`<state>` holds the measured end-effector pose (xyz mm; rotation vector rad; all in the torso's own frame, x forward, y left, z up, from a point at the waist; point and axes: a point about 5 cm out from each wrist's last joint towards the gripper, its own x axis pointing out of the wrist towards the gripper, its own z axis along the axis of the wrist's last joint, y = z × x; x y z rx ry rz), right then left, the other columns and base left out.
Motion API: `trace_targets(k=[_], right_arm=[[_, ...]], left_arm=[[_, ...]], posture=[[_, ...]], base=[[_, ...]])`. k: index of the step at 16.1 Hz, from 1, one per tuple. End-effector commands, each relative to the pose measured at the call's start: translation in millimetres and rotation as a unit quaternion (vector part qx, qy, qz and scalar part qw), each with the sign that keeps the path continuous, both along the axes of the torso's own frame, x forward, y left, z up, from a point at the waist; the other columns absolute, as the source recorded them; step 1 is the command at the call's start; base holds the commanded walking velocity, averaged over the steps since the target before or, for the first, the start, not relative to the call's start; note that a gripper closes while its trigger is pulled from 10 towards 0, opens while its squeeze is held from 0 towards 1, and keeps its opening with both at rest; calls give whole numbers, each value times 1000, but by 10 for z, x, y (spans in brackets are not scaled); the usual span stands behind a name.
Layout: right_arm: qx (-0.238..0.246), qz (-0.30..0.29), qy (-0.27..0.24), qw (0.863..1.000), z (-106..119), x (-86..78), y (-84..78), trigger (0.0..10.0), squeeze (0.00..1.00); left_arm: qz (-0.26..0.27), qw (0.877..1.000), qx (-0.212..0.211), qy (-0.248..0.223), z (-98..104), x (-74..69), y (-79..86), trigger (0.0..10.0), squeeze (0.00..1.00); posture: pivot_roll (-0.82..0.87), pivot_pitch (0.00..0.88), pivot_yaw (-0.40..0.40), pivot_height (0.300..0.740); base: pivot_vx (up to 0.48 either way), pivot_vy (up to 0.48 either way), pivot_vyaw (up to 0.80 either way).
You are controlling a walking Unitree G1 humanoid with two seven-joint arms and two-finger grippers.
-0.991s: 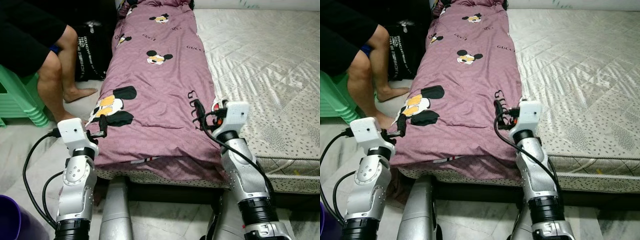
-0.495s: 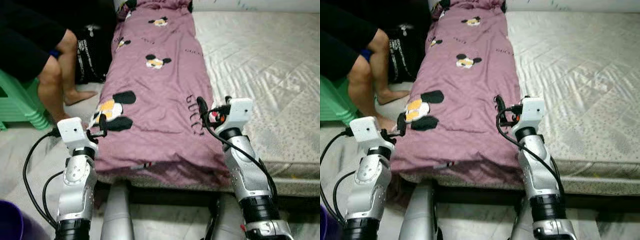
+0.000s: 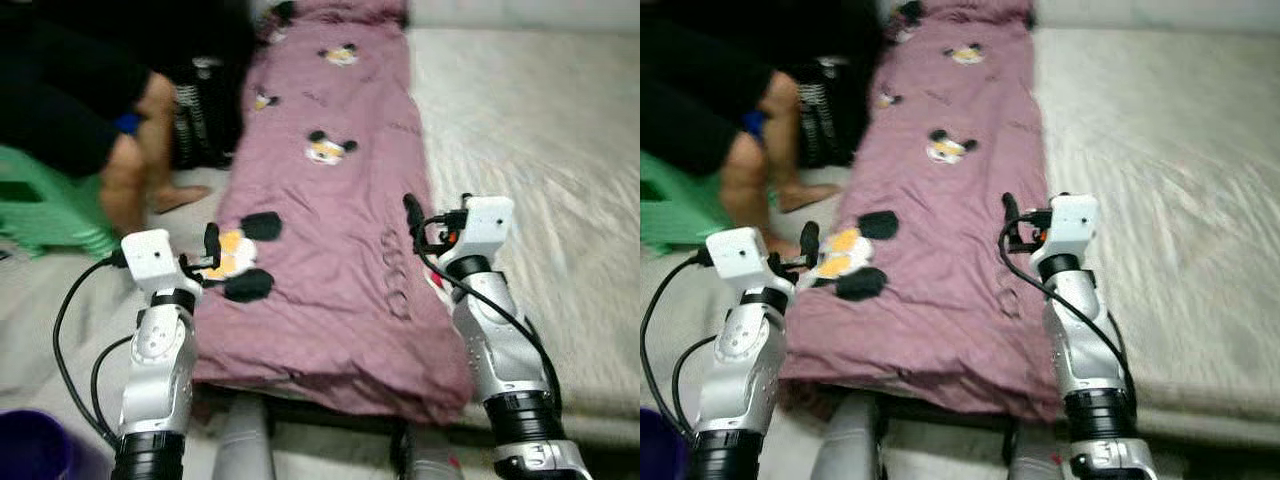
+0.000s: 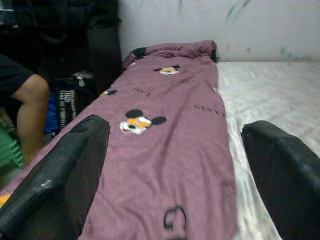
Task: Clean up the room
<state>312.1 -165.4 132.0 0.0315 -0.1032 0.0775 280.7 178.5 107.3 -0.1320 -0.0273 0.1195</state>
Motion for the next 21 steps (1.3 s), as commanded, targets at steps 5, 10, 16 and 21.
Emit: trace_targets(k=[5,10,16,21], right_arm=[[-14,-12,-1,1000,-25,-23,-62,10000,0],[-17,-25,14,999,-93,-31,-94,10000,0],[-53,-23,2,998,-103,-67,-92,10000,0],[-39,-49,8,998,-101,-31,-139,10000,0]], left_arm=[[2,1000,8,6,-16,-11,44,10000,0],[6,1000,9,10,-33,-10,50,10000,0],[3,1000,6,18,-54,0,40,10000,0],[0,1000,6,19,-57,-8,30,10000,0]], posture=[[-1,0,48,673],[4,0,44,673],[1,0,50,673],[0,0,54,728]], base=[[0,0,0],[0,0,0],[0,0,0],[0,0,0]])
